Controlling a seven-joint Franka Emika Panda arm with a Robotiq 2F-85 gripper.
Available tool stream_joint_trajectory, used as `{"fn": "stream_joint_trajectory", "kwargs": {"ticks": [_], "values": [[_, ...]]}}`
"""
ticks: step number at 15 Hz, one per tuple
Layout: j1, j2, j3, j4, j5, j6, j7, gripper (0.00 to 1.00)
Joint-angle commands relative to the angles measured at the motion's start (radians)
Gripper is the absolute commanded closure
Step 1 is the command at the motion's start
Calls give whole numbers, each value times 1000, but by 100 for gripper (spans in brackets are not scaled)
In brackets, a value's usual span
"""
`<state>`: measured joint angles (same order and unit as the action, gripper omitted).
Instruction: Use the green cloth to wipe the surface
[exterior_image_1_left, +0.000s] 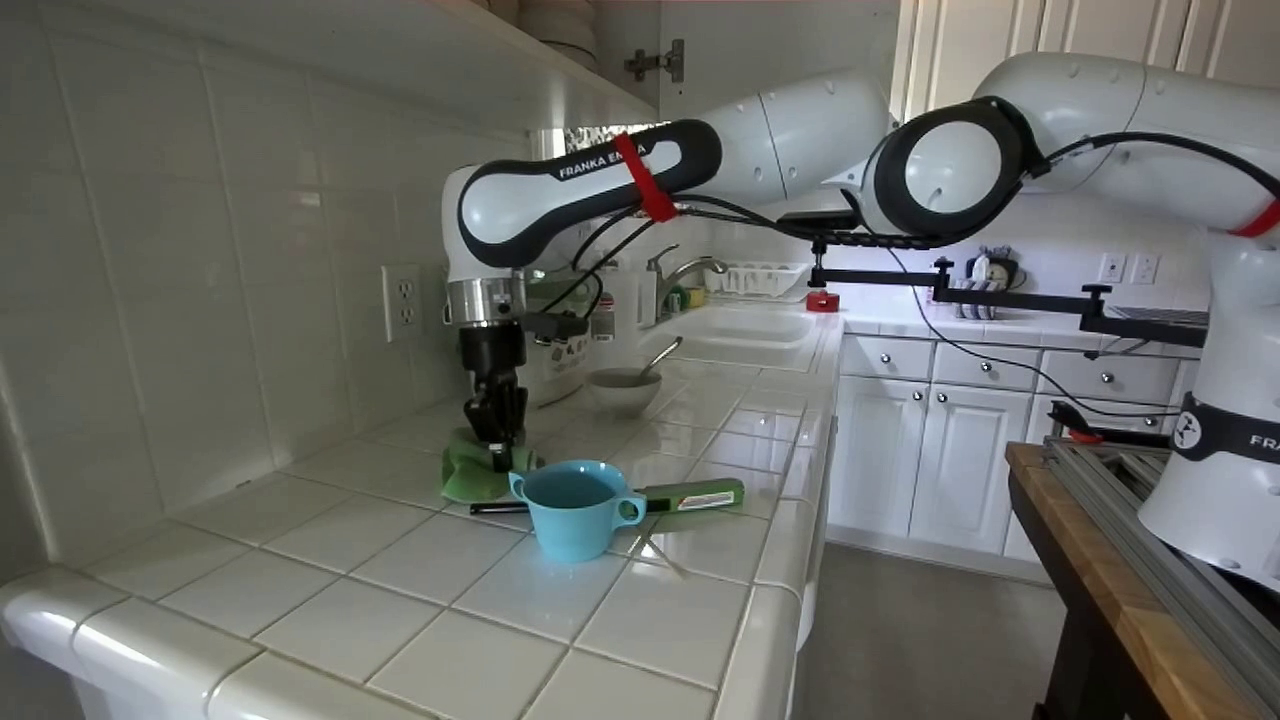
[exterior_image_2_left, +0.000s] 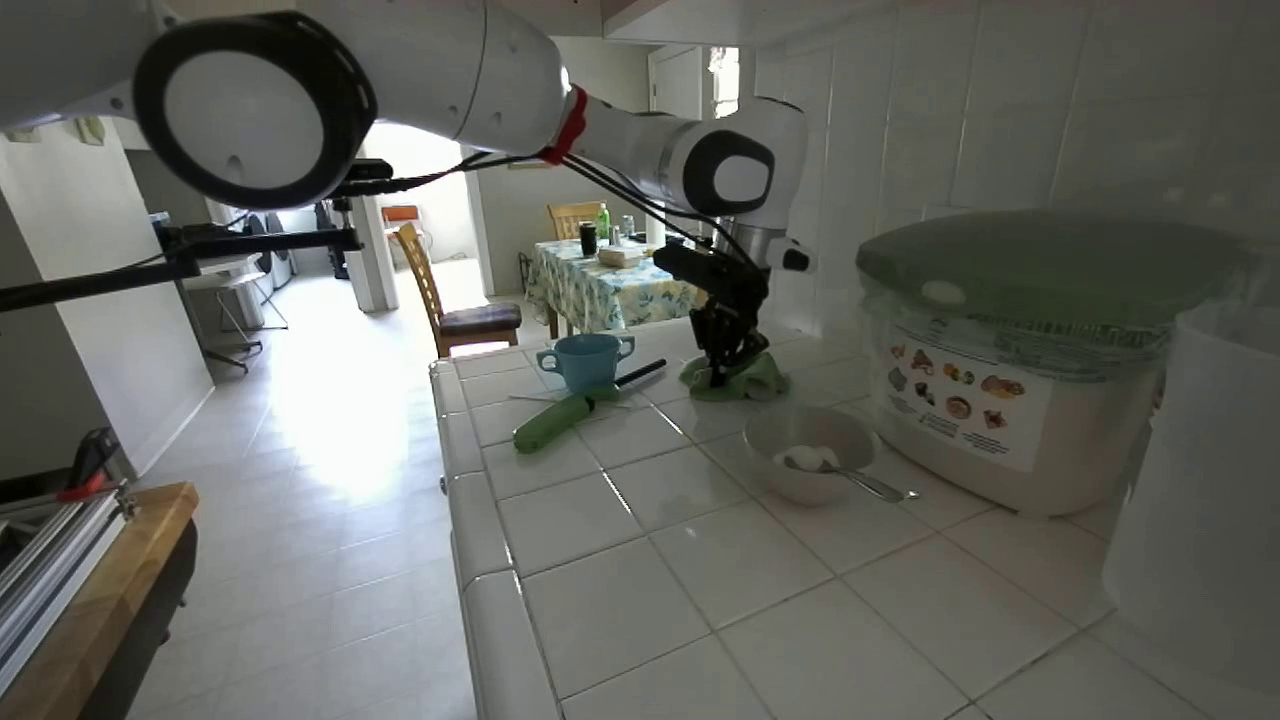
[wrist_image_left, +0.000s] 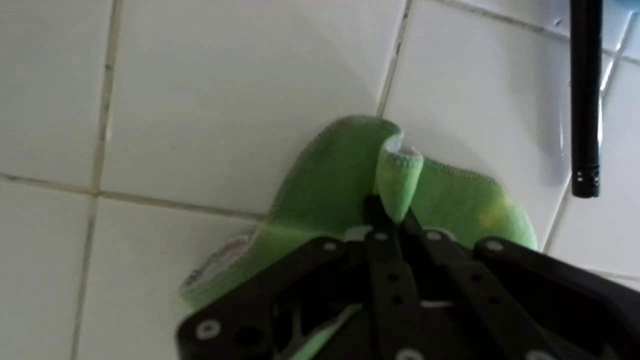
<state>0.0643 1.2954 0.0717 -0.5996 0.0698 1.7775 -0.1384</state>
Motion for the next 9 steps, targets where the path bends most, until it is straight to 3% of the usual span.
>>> {"fn": "stream_joint_trajectory", "kwargs": {"ticks": [1, 9], "values": [[-21, -28, 24, -35, 20, -34, -35, 99], [-60, -87, 18, -118, 20, -93, -4, 99]]}}
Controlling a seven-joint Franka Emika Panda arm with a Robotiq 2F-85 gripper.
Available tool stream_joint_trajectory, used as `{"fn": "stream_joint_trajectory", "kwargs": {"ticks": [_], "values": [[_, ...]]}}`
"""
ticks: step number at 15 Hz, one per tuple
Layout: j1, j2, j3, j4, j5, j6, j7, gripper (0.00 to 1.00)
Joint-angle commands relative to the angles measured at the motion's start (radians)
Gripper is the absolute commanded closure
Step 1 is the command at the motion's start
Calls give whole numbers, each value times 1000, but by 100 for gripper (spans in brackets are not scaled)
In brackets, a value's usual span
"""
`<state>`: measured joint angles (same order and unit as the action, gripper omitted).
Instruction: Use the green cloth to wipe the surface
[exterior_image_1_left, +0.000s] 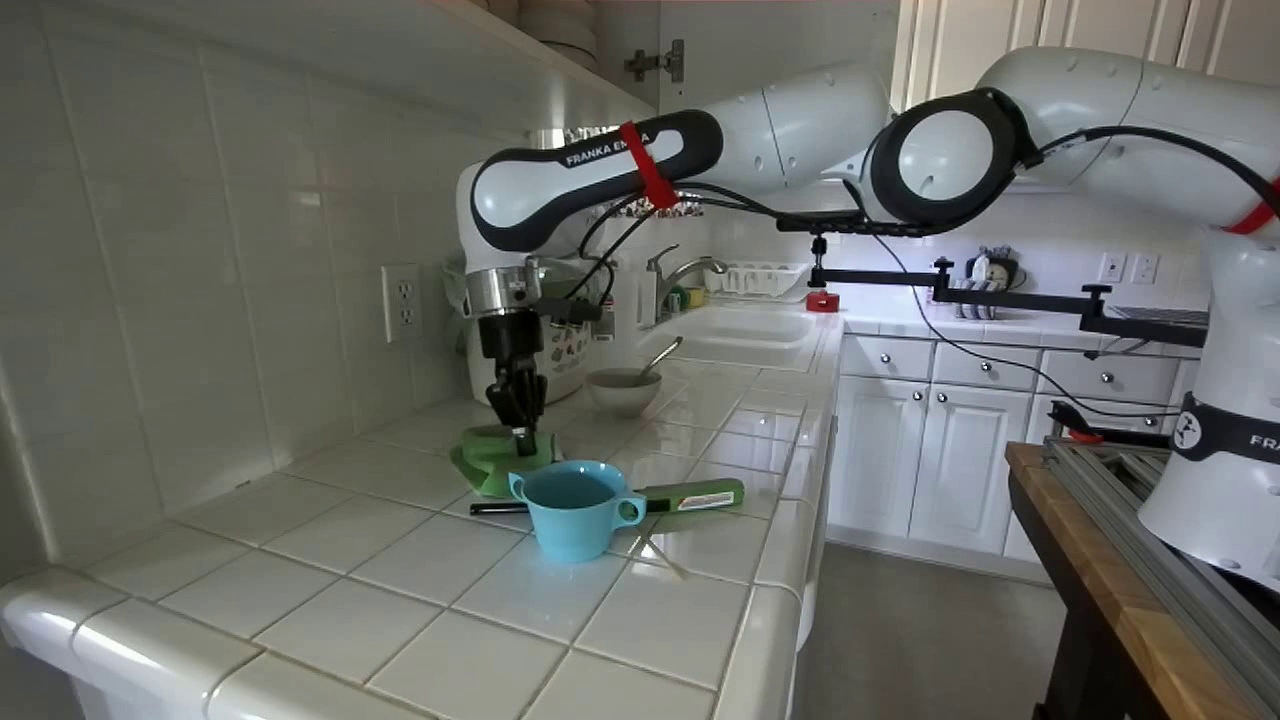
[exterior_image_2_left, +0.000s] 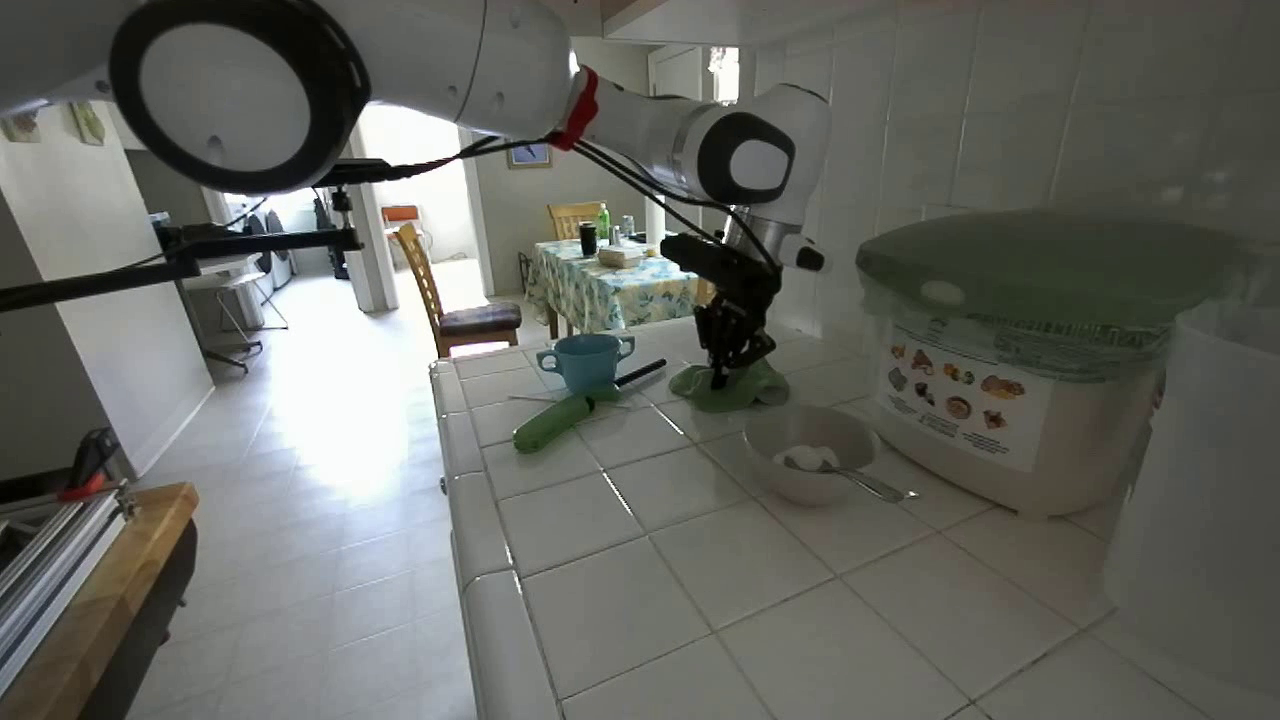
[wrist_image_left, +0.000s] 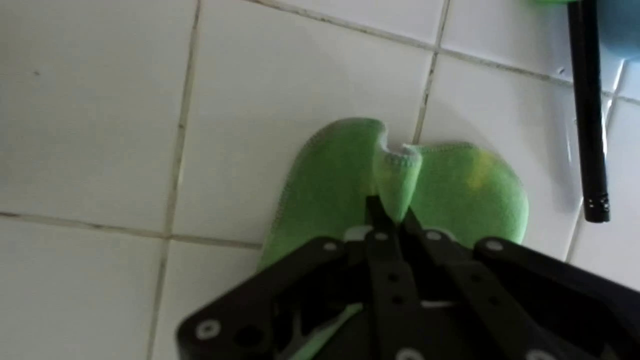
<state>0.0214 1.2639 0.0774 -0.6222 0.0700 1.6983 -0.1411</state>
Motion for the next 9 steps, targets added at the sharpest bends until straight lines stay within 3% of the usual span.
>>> {"fn": "stream_joint_trajectory", "kwargs": {"ticks": [1, 9], "values": [[-20, -61, 12, -111, 19, -21, 0, 99], [-25, -163, 6, -312, 17, 33, 24, 99]]}}
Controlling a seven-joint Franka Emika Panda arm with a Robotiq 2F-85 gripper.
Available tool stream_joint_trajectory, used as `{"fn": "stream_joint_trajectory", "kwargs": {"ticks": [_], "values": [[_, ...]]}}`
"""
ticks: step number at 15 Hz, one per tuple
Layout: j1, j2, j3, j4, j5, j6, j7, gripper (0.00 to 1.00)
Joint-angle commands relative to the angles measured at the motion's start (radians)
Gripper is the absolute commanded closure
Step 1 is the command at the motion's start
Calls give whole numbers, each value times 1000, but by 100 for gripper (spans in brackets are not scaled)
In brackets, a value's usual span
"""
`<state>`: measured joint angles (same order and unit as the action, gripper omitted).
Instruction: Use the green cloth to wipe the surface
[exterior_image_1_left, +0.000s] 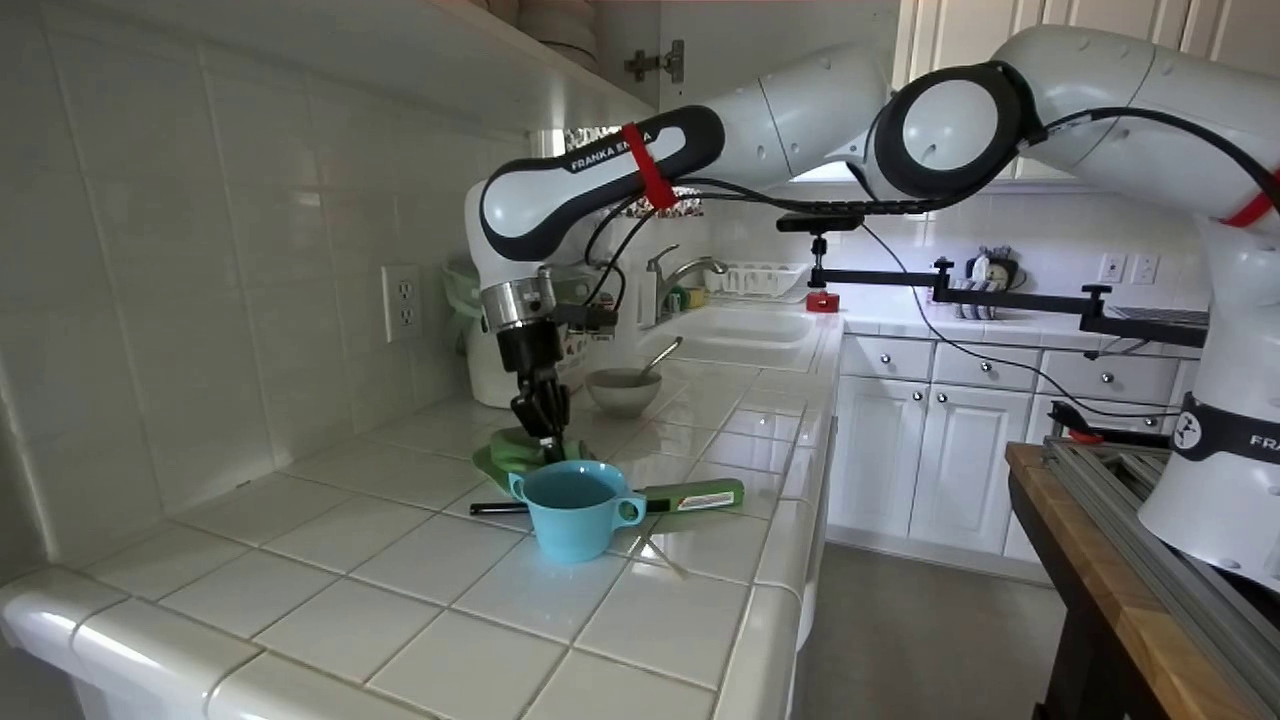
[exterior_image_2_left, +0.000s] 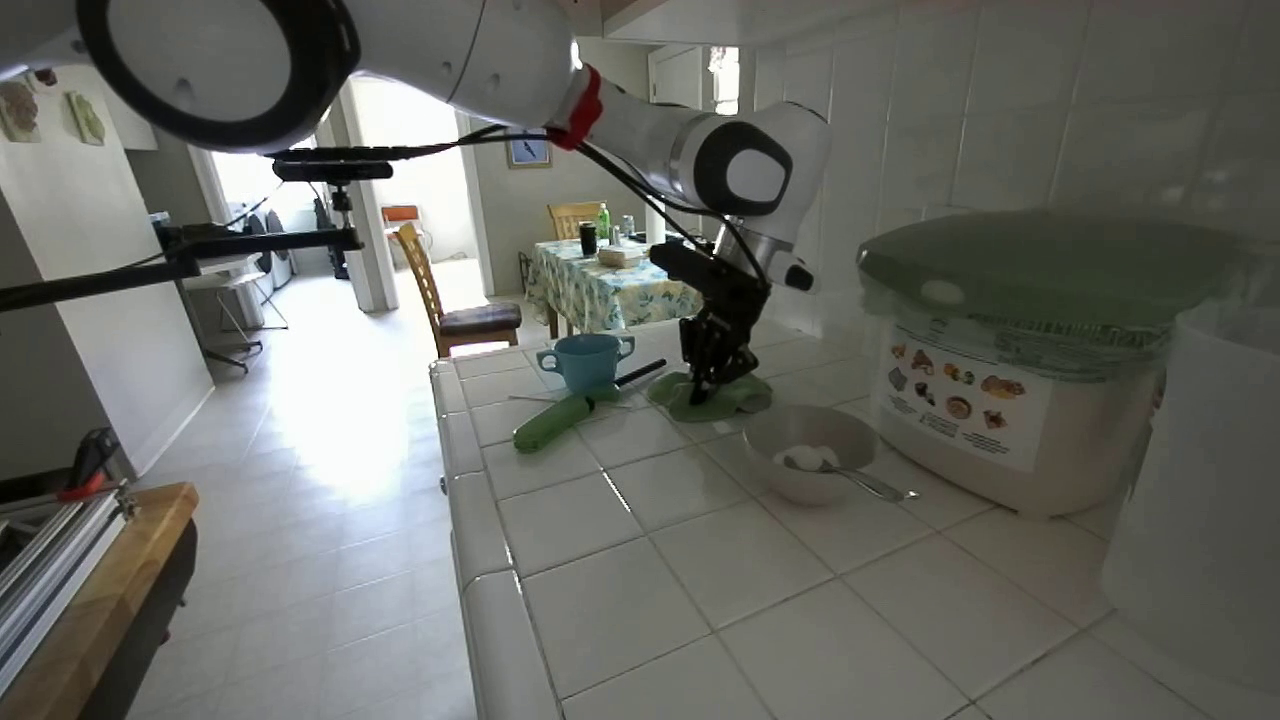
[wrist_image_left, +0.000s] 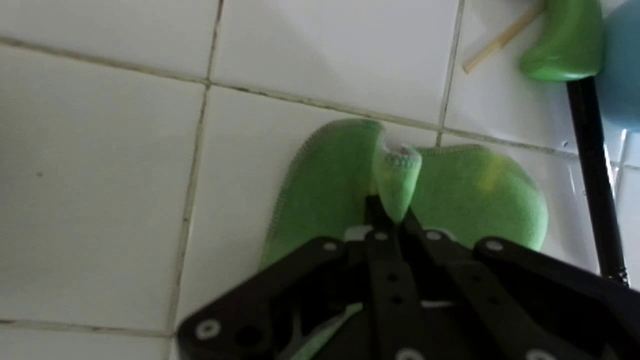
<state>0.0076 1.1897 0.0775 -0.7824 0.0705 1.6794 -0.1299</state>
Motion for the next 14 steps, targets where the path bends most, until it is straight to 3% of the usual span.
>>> {"fn": "stream_joint_trajectory", "kwargs": {"ticks": [1, 4, 14], "values": [[-8, -94, 4, -165, 13, 62, 12, 99], [4, -78, -2, -146, -4, 81, 1, 99], [35, 88, -9, 194, -21, 49, -6, 99]]}}
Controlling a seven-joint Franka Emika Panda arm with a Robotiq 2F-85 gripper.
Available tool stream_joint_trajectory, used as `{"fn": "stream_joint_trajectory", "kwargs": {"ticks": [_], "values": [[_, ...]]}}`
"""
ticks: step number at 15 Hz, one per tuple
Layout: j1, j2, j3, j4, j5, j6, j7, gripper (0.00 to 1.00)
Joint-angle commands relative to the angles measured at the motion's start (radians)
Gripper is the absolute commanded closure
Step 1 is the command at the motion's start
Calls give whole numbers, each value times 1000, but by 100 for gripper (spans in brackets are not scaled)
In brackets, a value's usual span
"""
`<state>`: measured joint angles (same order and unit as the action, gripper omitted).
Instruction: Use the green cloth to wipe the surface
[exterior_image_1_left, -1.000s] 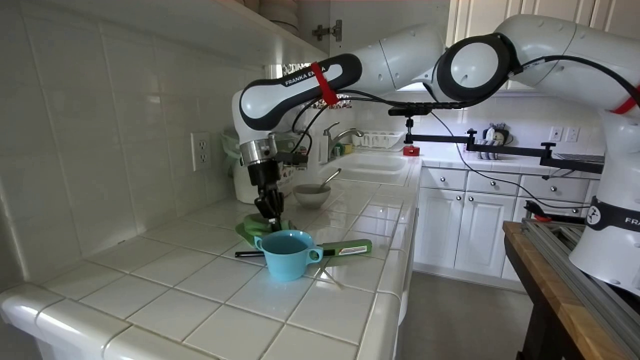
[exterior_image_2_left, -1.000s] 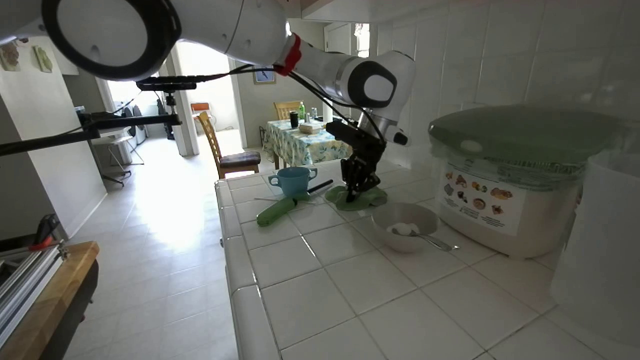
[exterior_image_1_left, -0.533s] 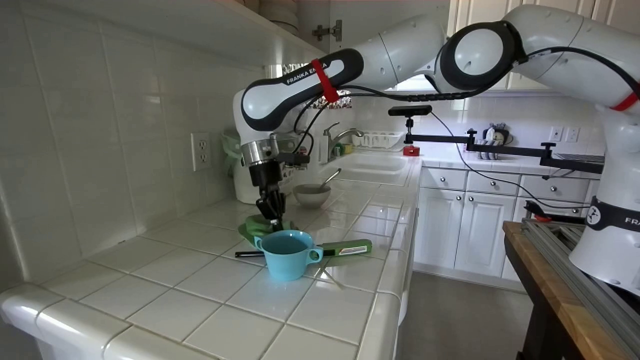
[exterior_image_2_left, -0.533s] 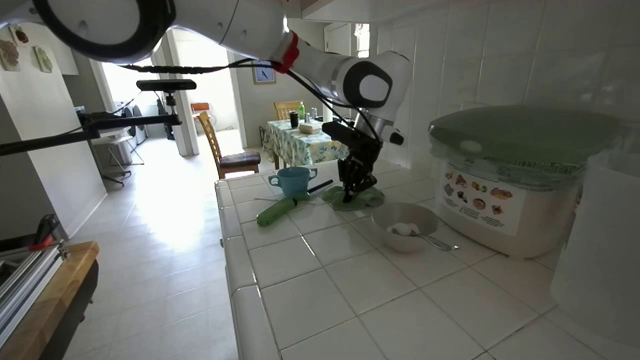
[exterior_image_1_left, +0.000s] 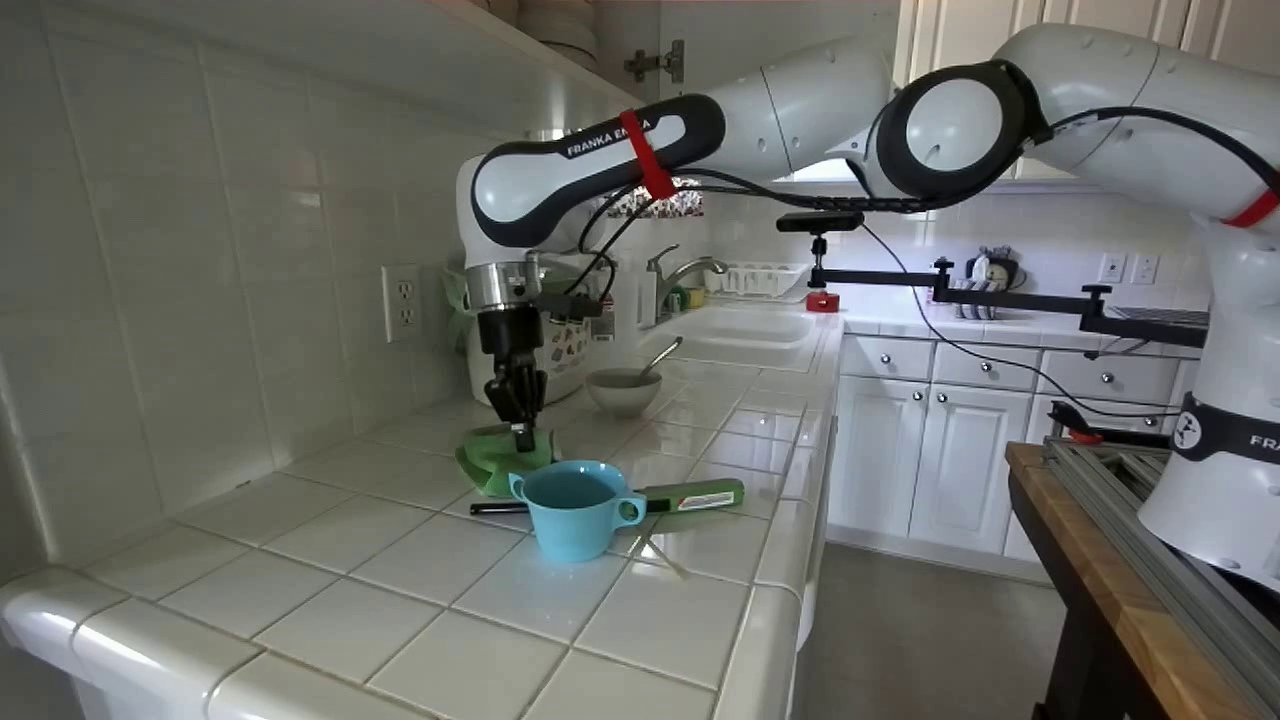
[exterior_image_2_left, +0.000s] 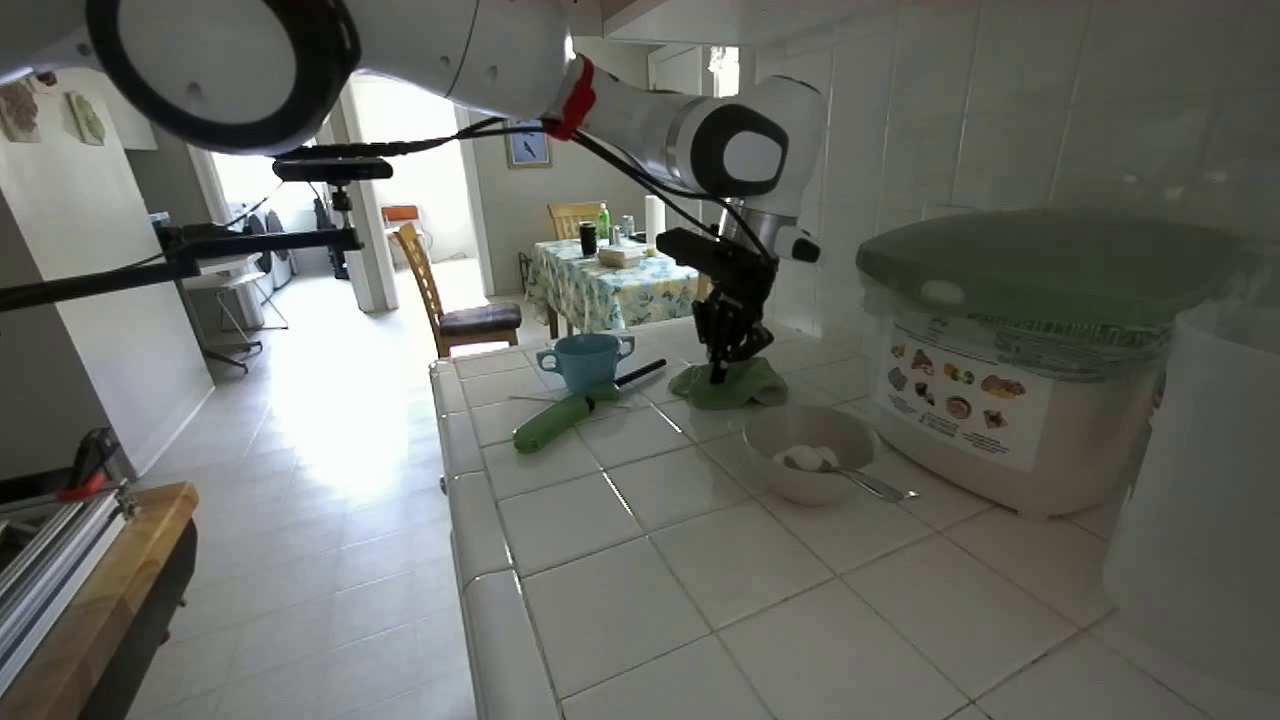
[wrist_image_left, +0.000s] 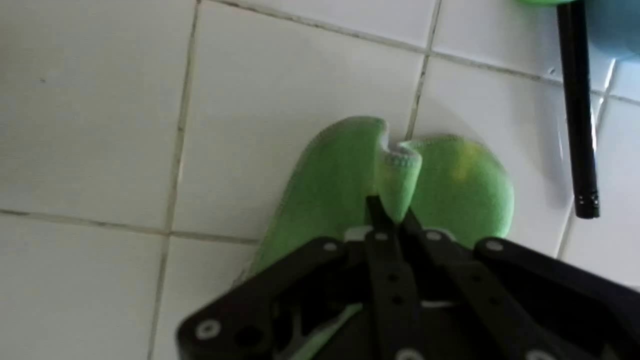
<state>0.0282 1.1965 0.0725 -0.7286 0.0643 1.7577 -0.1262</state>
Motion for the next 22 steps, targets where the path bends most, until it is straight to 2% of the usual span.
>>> {"fn": "stream_joint_trajectory", "kwargs": {"ticks": [1, 6, 12, 22], "values": [[19, 95, -5, 161, -17, -28, -10, 99], [29, 188, -3, 254, -37, 20, -86, 99], [25, 159, 11, 212, -20, 58, -94, 99], [29, 97, 19, 116, -15, 13, -164, 99]]}}
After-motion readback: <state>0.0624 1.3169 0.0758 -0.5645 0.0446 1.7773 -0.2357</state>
